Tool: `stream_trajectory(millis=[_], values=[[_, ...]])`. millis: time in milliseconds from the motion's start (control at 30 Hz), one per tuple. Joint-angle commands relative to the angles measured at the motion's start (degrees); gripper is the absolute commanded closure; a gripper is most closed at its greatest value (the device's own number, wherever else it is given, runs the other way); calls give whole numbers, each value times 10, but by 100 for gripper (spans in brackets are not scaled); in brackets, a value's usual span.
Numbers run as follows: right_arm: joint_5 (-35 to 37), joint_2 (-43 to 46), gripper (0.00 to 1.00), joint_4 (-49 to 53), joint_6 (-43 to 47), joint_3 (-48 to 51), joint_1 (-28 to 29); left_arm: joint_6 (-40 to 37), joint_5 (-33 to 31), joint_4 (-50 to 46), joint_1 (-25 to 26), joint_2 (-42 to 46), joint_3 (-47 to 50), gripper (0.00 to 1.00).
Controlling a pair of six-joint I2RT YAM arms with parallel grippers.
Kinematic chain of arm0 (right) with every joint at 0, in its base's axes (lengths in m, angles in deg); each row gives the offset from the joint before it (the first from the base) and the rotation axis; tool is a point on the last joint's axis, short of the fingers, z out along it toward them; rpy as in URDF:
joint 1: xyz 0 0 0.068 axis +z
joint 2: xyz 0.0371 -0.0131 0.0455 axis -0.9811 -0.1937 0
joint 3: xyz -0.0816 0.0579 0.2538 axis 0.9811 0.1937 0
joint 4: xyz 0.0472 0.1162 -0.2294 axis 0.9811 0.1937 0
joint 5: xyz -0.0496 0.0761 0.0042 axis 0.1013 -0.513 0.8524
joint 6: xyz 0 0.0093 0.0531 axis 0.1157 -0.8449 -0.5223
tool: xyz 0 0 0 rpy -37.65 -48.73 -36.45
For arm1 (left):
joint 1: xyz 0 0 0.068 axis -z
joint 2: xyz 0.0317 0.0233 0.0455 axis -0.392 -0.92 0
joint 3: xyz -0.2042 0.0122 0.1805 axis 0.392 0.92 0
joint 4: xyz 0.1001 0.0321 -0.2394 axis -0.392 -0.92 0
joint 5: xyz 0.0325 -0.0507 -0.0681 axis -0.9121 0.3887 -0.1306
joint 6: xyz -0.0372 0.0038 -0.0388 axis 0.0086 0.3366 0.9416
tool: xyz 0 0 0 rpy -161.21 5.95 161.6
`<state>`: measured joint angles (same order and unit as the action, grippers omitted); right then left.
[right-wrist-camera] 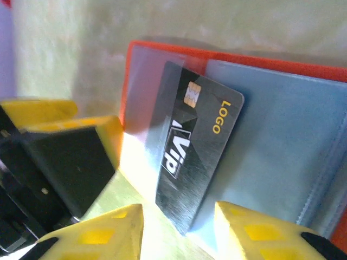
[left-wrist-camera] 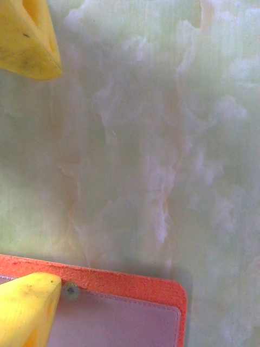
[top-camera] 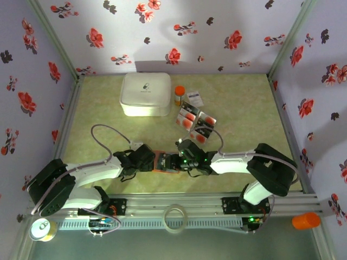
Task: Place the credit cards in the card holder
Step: Insert the credit card into the card slot.
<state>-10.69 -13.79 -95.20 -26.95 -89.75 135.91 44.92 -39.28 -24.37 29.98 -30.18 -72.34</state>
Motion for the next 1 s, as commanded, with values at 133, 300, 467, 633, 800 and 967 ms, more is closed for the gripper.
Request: stream_trajectory(millis=[133, 300, 467, 633, 800, 967], values=[[19, -23, 84, 114, 67, -74, -5, 7, -12, 6, 5, 13, 4, 8], [28, -59, 88, 114, 71, -94, -4, 7, -13, 8, 5, 18, 8, 8], [26, -98, 90, 110, 71, -109, -4, 7, -13, 10, 5, 16, 7, 8], [10, -127, 90, 100, 66, -137, 0, 7, -13, 13, 5, 15, 8, 8], [5, -142, 91, 100, 66, -157, 4, 9, -14, 10, 5, 18, 6, 8], [10, -137, 90, 110, 70, -161, 3, 15, -31, -15, -2, 37, -3, 8]])
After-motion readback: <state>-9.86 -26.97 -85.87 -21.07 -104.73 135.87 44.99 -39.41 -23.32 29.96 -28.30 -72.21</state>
